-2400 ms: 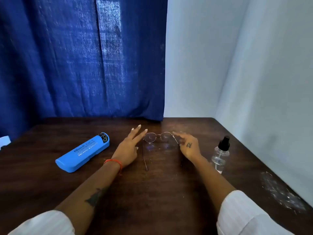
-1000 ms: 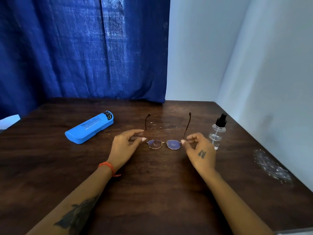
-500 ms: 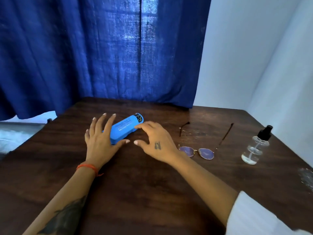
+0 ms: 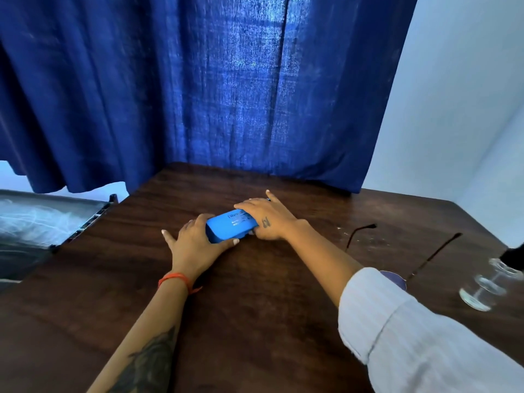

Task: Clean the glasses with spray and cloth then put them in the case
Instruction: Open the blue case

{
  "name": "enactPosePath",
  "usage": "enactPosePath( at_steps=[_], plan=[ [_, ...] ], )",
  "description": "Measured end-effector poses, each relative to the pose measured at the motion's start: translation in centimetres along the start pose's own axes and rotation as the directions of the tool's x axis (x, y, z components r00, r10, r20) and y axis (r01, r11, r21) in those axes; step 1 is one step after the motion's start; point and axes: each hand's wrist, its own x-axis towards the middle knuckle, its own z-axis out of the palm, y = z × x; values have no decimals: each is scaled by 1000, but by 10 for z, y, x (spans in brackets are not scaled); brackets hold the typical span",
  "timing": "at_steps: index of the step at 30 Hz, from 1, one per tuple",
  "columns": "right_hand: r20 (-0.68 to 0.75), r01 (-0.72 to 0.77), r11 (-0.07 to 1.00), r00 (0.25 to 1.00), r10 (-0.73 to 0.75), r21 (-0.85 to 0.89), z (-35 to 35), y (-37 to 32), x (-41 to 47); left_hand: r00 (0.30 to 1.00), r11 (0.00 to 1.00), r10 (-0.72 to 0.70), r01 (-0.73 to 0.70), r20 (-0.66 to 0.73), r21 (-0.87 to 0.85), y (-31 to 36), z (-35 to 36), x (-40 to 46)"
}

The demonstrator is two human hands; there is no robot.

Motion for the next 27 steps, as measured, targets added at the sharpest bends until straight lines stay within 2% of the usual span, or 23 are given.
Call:
enactPosePath(
  at_steps=[4, 6, 8, 13, 18, 22, 27],
  plan=[
    [-100, 12, 997, 995, -4, 81, -6, 0, -24, 998, 978, 58, -57, 1, -200, 0, -4, -2],
    [-184, 21, 987, 983, 9, 158, -7, -2, -43, 996, 928, 81, -61, 38, -368, 3, -10, -6],
    [-271, 42, 984, 962, 7, 174, -5, -6, -63, 993, 885, 96, -55, 64, -462, 8, -15, -16],
    [-379, 69, 982, 925, 3, 178, 10, -15, -112, 976, 856, 151, -50, 155, -515, 20, -20, -48],
    [-428, 61, 990, 904, 0, 128, 26, -20, -145, 955, 888, 213, -100, 208, -448, 21, -14, -73],
    [-460, 56, 979, 887, 42, 197, 17, -18, -148, 940, 902, 250, -139, 232, -408, 22, -12, -76],
    [-347, -1, 958, 932, 104, 286, -5, -10, -130, 938, 884, 274, -158, 214, -439, 22, -11, -75]
  ],
)
